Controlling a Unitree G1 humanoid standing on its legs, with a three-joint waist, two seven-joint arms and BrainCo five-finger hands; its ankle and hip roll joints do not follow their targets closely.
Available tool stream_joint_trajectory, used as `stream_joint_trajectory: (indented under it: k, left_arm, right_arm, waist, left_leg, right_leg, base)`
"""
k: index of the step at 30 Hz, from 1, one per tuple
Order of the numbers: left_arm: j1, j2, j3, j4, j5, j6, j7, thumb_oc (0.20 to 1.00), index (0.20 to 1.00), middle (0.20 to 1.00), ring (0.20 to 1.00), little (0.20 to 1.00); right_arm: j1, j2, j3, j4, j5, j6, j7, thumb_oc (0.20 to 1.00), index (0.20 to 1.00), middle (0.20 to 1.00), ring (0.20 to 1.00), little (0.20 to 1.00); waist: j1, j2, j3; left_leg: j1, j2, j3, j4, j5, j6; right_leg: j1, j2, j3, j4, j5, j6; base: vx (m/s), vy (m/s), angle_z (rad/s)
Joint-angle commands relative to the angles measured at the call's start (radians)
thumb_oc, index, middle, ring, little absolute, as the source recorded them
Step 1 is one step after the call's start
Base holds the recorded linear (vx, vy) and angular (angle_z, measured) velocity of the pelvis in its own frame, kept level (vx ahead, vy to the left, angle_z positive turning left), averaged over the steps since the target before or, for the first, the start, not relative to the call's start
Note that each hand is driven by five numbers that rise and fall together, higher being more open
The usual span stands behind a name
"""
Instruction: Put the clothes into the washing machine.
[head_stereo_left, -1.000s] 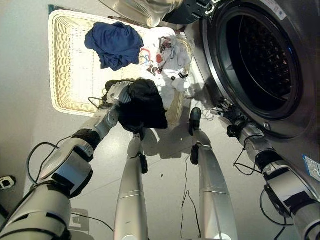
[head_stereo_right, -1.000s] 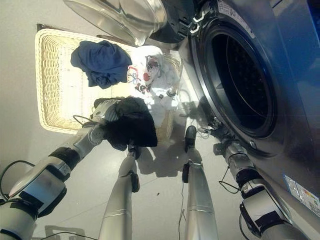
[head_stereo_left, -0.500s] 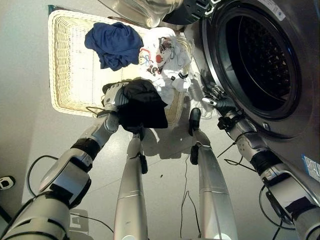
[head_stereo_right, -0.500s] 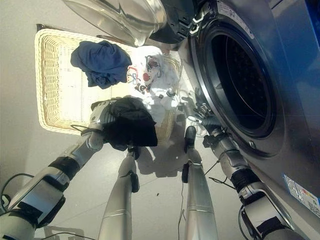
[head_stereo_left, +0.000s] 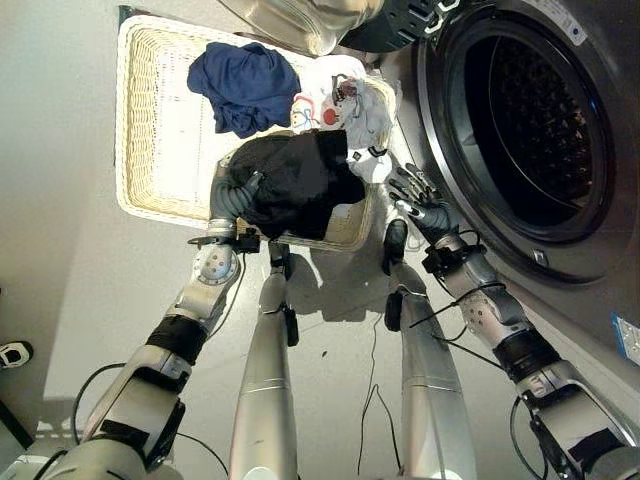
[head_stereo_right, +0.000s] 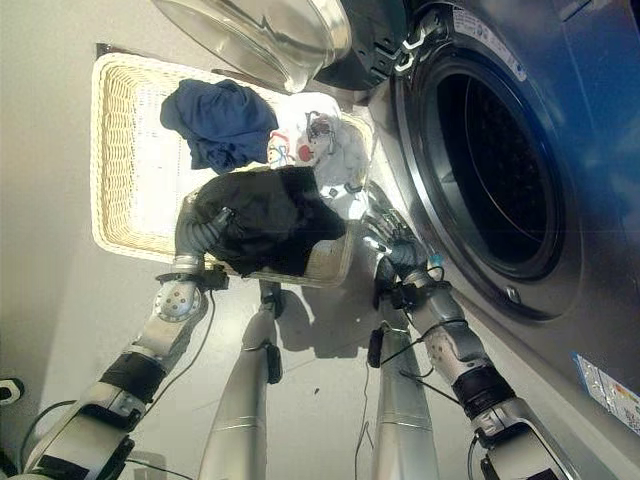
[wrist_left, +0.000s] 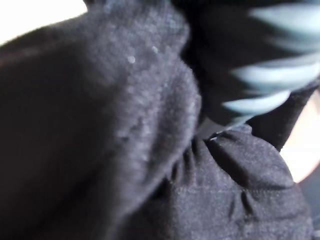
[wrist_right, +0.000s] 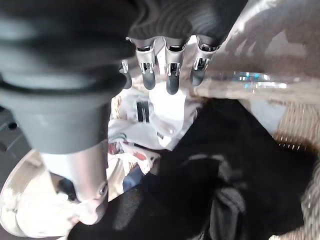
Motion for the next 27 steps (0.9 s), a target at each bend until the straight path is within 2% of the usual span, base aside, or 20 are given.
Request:
stream_joint_trajectory:
  k: [1, 4, 6, 12, 21, 27]
  left_arm:
    - [-0.030, 0.012, 0.040, -0.077, -0.007, -0.098, -0.042, 0.200, 0.200, 0.200, 0.200, 0.200]
    - [-0.027, 0.014, 0.034, -0.141, 0.049, -0.098, -0.038, 0.200, 0.200, 0.200, 0.200, 0.200]
    - [-0.033, 0.012, 0.029, -0.179, 0.054, -0.088, -0.061, 0.200, 0.200, 0.200, 0.200, 0.200]
    - [-0.054, -0.004, 0.009, -0.224, 0.062, -0.076, -0.117, 0.200, 0.200, 0.200, 0.200, 0.200]
    - [-0.094, -0.038, -0.029, -0.284, 0.000, -0.047, -0.199, 0.200, 0.200, 0.200, 0.200, 0.200]
    - [-0.108, -0.089, -0.058, -0.353, -0.075, -0.029, -0.311, 0.200, 0.200, 0.200, 0.200, 0.200]
  right_arm:
    - [0.042, 0.020, -0.001, -0.120, -0.047, 0.007, 0.031, 1.000, 1.000, 1.000, 1.000, 1.000]
    - [0.045, 0.027, 0.011, -0.175, -0.048, 0.013, 0.048, 1.000, 1.000, 1.000, 1.000, 1.000]
    - [0.037, 0.035, 0.025, -0.206, -0.035, 0.040, 0.079, 1.000, 1.000, 1.000, 1.000, 1.000]
    - [-0.013, 0.065, 0.070, -0.210, -0.056, 0.037, 0.085, 1.000, 1.000, 1.000, 1.000, 1.000]
    - [-0.103, 0.121, 0.110, -0.210, -0.102, 0.049, 0.027, 1.000, 1.000, 1.000, 1.000, 1.000]
    - [-0.155, 0.162, 0.132, -0.199, -0.155, 0.056, -0.054, 1.000, 1.000, 1.000, 1.000, 1.000]
  waist:
    - [0.008, -0.017, -0.016]
    - [0.011, -0.015, -0.016]
    - [0.013, -0.013, -0.016]
    - [0.026, -0.001, -0.016]
    - [0.045, 0.017, -0.016]
    - [0.057, 0.020, -0.016]
  left_leg:
    - [-0.020, -0.116, -0.037, 0.061, -0.039, 0.069]
    - [-0.021, -0.121, -0.040, 0.064, -0.040, 0.073]
    - [-0.024, -0.125, -0.042, 0.068, -0.040, 0.075]
    - [-0.021, -0.133, -0.048, 0.071, -0.039, 0.080]
    - [-0.016, -0.147, -0.053, 0.067, -0.031, 0.082]
    - [-0.006, -0.153, -0.057, 0.059, -0.027, 0.089]
  right_leg:
    - [0.049, 0.061, -0.074, -0.065, 0.063, 0.064]
    - [0.046, 0.059, -0.075, -0.061, 0.063, 0.064]
    - [0.044, 0.059, -0.076, -0.060, 0.065, 0.064]
    - [0.045, 0.051, -0.084, -0.057, 0.066, 0.063]
    - [0.050, 0.046, -0.091, -0.063, 0.074, 0.061]
    - [0.055, 0.042, -0.102, -0.068, 0.083, 0.061]
  base:
    - [0.00, 0.000, 0.00]
    - [0.00, 0.000, 0.00]
    - [0.00, 0.000, 0.00]
    - [0.00, -0.005, 0.00]
    - [0.00, -0.009, 0.06]
    - [0.00, -0.022, 0.02]
